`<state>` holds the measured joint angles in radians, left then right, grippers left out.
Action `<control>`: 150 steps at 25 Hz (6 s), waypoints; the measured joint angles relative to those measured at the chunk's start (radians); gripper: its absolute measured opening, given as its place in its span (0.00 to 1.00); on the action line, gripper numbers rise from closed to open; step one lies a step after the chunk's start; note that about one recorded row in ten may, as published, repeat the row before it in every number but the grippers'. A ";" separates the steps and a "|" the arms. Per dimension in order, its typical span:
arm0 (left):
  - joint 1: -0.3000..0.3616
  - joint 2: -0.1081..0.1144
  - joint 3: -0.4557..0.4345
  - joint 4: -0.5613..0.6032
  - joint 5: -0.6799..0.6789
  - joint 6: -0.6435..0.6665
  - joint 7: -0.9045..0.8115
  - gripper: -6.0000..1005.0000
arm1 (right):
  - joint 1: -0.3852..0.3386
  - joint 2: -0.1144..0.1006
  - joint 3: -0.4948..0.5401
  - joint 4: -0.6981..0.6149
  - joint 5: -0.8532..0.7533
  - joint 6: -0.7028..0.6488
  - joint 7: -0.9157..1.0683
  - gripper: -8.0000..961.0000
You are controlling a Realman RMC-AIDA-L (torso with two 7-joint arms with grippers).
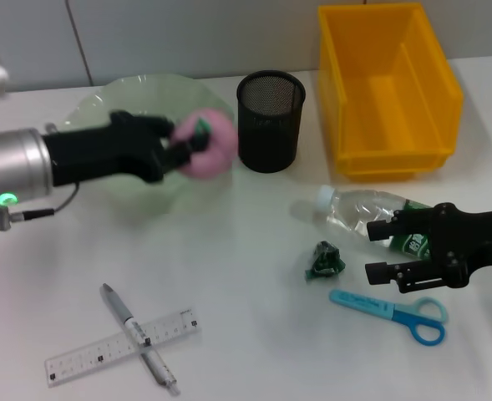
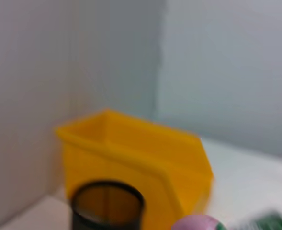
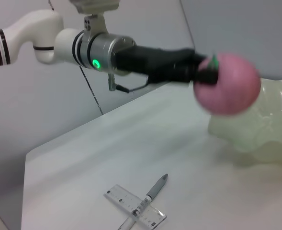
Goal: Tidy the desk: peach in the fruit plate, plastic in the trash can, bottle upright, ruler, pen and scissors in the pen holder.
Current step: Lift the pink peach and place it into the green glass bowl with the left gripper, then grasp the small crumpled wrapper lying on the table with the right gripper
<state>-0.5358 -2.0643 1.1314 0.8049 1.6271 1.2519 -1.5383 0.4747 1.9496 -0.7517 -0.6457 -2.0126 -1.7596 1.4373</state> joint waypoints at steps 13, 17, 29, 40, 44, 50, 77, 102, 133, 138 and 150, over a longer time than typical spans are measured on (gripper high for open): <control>-0.058 -0.007 -0.077 -0.248 -0.207 -0.328 0.176 0.20 | 0.005 0.002 -0.002 0.000 0.000 -0.003 0.000 0.79; -0.104 -0.009 -0.075 -0.321 -0.208 -0.410 0.229 0.17 | 0.005 0.003 -0.002 0.000 0.000 -0.005 0.000 0.79; -0.152 -0.015 0.002 -0.377 -0.211 -0.490 0.307 0.26 | 0.013 0.006 -0.003 0.000 -0.015 0.000 0.000 0.79; -0.157 -0.014 0.024 -0.377 -0.213 -0.506 0.298 0.69 | 0.015 0.006 -0.003 0.000 -0.017 0.000 0.000 0.79; -0.156 -0.013 0.023 -0.365 -0.213 -0.469 0.267 0.76 | 0.015 0.004 0.001 -0.001 -0.017 0.000 0.000 0.79; -0.103 -0.001 0.013 -0.285 -0.213 -0.224 0.170 0.80 | 0.015 0.005 0.006 -0.015 -0.017 0.000 0.000 0.79; 0.052 0.025 0.028 -0.195 -0.044 0.376 0.218 0.80 | 0.032 0.016 -0.025 -0.280 -0.022 -0.030 0.260 0.78; 0.069 0.019 0.026 -0.194 -0.042 0.374 0.251 0.80 | 0.363 0.109 -0.411 -0.422 -0.513 0.068 0.502 0.78; 0.096 0.030 0.024 -0.207 0.022 0.317 0.252 0.80 | 0.378 0.129 -0.614 -0.236 -0.539 0.317 0.490 0.78; 0.095 0.029 0.024 -0.207 0.022 0.317 0.250 0.80 | 0.378 0.130 -0.630 -0.228 -0.538 0.325 0.489 0.78; 0.095 0.030 0.024 -0.202 0.016 0.323 0.247 0.80 | 0.376 0.134 -0.650 -0.214 -0.528 0.358 0.489 0.74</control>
<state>-0.4407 -2.0344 1.1551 0.6032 1.6428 1.5748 -1.2913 0.8506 2.0836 -1.4021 -0.8593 -2.5407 -1.4015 1.9265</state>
